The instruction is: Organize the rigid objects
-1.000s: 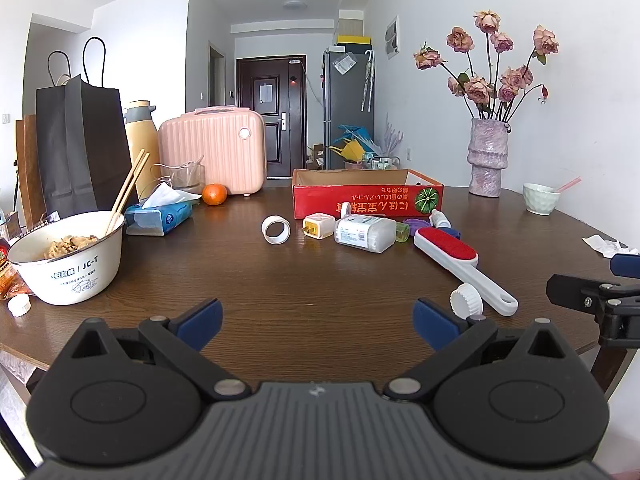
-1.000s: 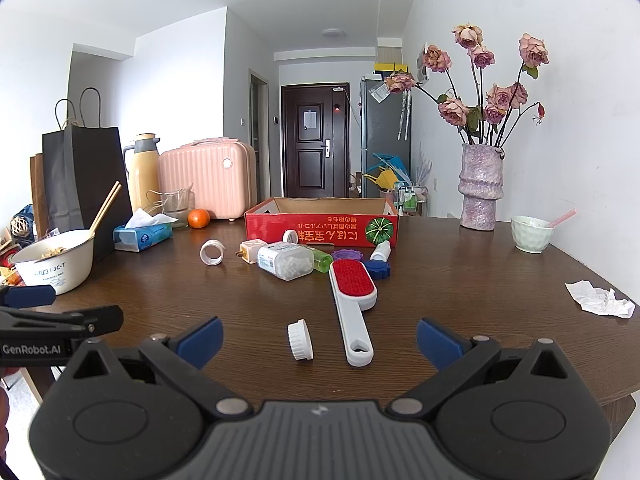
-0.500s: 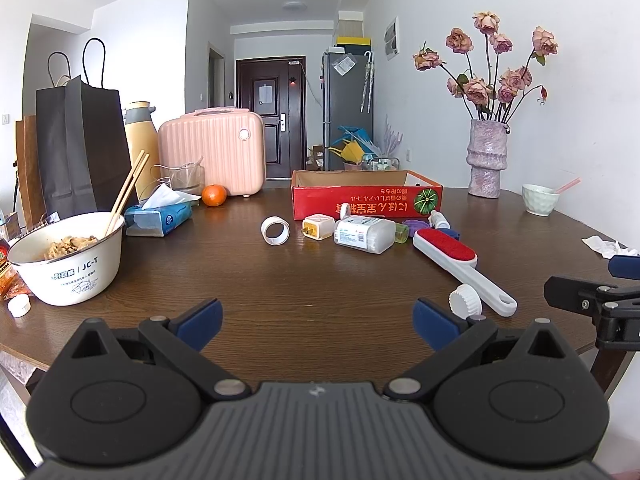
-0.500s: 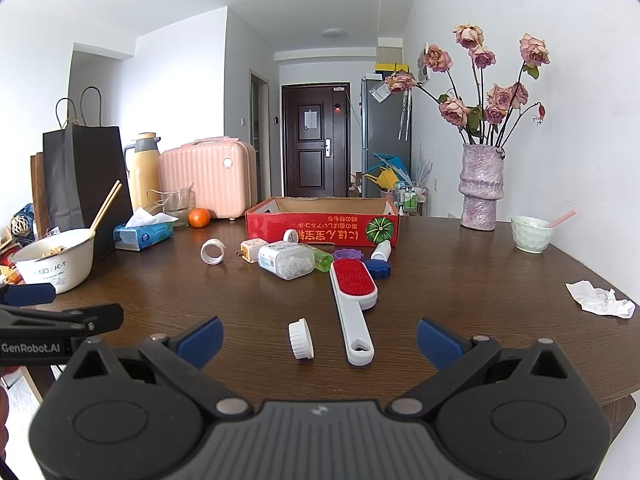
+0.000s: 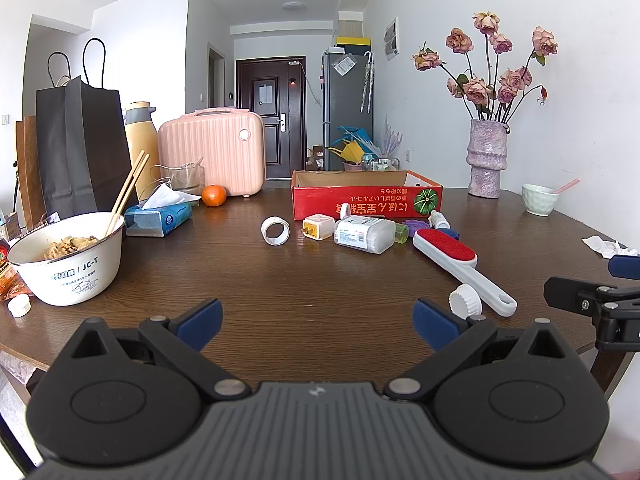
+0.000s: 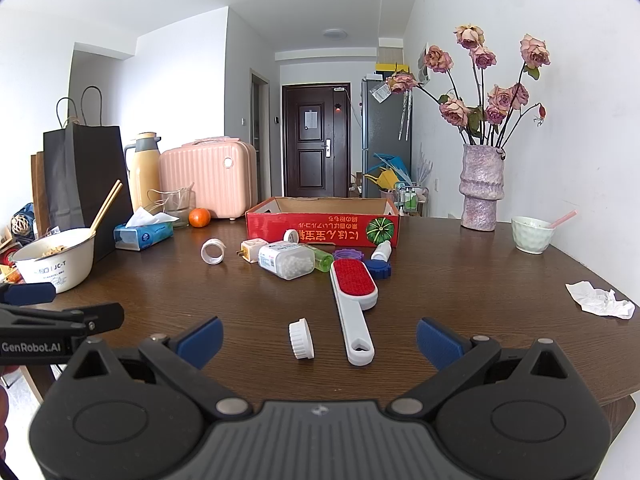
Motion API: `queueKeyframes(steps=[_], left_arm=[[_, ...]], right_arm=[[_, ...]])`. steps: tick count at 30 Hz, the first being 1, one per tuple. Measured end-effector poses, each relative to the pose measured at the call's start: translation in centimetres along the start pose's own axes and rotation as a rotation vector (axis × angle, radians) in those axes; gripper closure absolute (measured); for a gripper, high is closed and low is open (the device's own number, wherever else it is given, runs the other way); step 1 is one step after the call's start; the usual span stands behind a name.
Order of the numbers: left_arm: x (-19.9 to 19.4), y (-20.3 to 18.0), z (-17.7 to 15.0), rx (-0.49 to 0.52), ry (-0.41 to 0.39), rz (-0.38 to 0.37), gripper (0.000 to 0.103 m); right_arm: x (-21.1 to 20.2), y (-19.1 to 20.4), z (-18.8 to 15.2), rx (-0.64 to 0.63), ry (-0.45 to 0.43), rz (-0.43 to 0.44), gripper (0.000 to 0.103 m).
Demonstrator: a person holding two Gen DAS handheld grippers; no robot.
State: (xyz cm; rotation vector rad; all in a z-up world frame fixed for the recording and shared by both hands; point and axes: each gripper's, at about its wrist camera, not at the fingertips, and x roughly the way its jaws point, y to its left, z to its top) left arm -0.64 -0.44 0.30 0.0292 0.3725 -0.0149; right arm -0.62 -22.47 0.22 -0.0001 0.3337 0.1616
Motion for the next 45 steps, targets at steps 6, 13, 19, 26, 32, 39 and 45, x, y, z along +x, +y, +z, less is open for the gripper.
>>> queueKeyframes(steps=[6, 13, 19, 26, 32, 39, 45], left_arm=[[0.0, 0.0, 0.0, -0.001, -0.001, 0.0, 0.0], [0.2, 0.0, 0.3, -0.011, 0.001, 0.003, 0.0], [1.6, 0.3, 0.6, -0.017, 0.017, 0.006, 0.0], [3.5, 0.4, 0.8, -0.012, 0.042, 0.0, 0.0], [5.1, 0.7, 0.6, -0.012, 0.066, -0.002, 0.0], [7.0, 1.1, 0.5, -0.017, 0.097, -0.005, 0.0], [8.3, 1.3, 0.3, -0.022, 0.123, -0.007, 0.0]], right_arm=[[0.0, 0.1, 0.1, 0.0, -0.004, 0.004, 0.0], [0.5, 0.7, 0.2, -0.012, -0.008, 0.024, 0.0], [1.8, 0.5, 0.3, -0.021, 0.005, 0.034, 0.0], [3.5, 0.3, 0.3, -0.023, 0.029, 0.045, 0.001], [5.2, 0.7, 0.2, -0.032, 0.067, 0.052, 0.006], [7.6, 1.0, 0.1, -0.046, 0.118, 0.052, 0.013], [9.5, 1.2, -0.2, -0.054, 0.159, 0.057, 0.018]])
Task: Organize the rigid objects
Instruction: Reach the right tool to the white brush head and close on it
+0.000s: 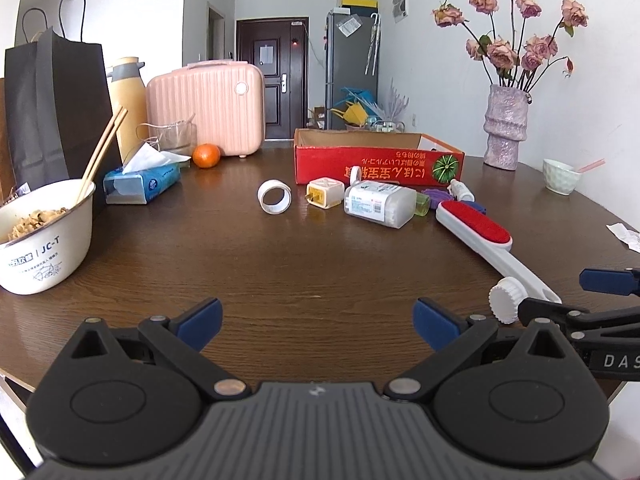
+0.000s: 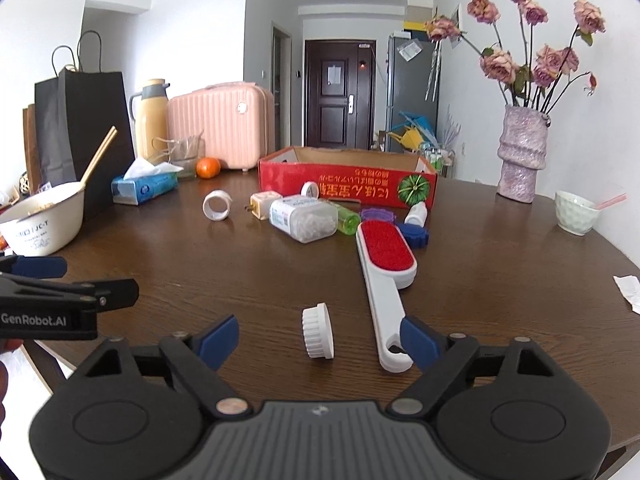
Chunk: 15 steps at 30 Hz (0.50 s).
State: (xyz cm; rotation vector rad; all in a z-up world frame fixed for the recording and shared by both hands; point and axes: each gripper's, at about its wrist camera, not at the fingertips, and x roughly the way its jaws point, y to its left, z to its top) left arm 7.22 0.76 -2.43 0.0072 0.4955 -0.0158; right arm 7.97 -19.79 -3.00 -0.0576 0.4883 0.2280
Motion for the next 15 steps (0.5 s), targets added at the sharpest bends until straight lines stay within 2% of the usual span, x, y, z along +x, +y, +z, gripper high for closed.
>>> queueKeyframes(steps=[2, 5, 9, 15], left_arm=[[0.5, 0.1, 0.0, -0.003, 0.009, -0.002, 0.0], [1.4, 0.2, 0.1, -0.006, 0.024, -0.005, 0.0], [2.3, 0.3, 0.2, -0.006, 0.04, -0.004, 0.0], [3.8, 0.6, 0.3, -0.012, 0.066, -0.009, 0.0]], right_arm=[[0.7, 0.1, 0.1, -0.004, 0.013, 0.001, 0.02], [1.8, 0.0, 0.3, -0.008, 0.036, 0.009, 0.03], [3.0, 0.1, 0.3, -0.014, 0.051, 0.006, 0.032], [4.8, -0.1, 0.5, -0.018, 0.083, 0.012, 0.049]])
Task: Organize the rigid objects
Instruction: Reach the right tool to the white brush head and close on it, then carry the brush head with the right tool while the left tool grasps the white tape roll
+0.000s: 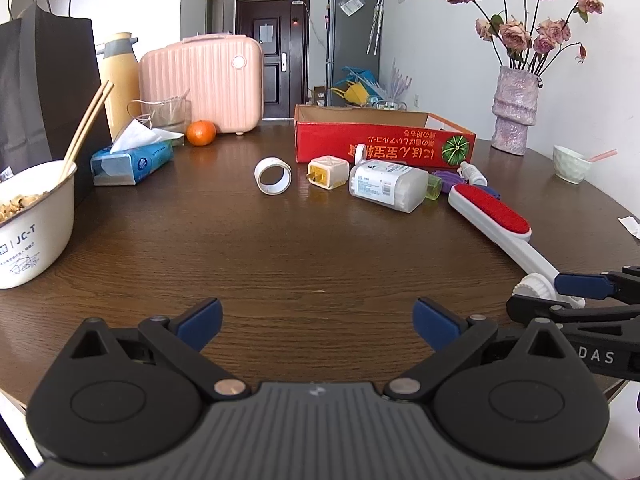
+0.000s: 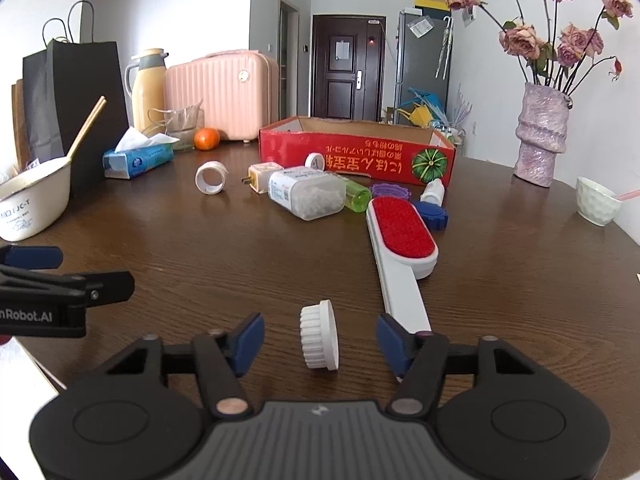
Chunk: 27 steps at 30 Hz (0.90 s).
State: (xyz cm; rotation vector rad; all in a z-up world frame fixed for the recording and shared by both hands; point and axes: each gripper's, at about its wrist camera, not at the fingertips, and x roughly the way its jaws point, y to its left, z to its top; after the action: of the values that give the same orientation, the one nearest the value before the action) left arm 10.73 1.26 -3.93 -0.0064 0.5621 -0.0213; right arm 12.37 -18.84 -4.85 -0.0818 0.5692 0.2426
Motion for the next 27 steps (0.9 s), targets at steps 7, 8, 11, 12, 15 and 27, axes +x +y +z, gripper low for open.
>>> queueKeyframes(steps=[7, 8, 11, 12, 15, 27], left_arm=[[1.2, 0.1, 0.3, -0.006, 0.018, -0.004, 0.0], [1.4, 0.1, 0.4, -0.007, 0.021, -0.004, 0.0], [1.8, 0.0, 0.8, -0.007, 0.027, -0.004, 0.0], [1.9, 0.0, 0.9, -0.006, 0.027, -0.005, 0.0], [2.1, -0.1, 1.2, -0.004, 0.025, -0.005, 0.0], [3.2, 0.1, 3.0, -0.015, 0.015, 0.01, 0.0]], right_arm=[[1.0, -0.7, 0.3, 0.029, 0.009, 0.018, 0.089], [1.0, -0.9, 0.4, 0.033, 0.002, 0.018, 0.089], [0.7, -1.3, 0.8, 0.041, -0.018, 0.026, 0.089], [0.7, -1.3, 1.0, 0.042, -0.024, 0.027, 0.089], [0.7, -1.5, 1.4, 0.043, -0.035, 0.026, 0.089], [1.6, -2.5, 3.3, 0.048, -0.066, 0.019, 0.089]])
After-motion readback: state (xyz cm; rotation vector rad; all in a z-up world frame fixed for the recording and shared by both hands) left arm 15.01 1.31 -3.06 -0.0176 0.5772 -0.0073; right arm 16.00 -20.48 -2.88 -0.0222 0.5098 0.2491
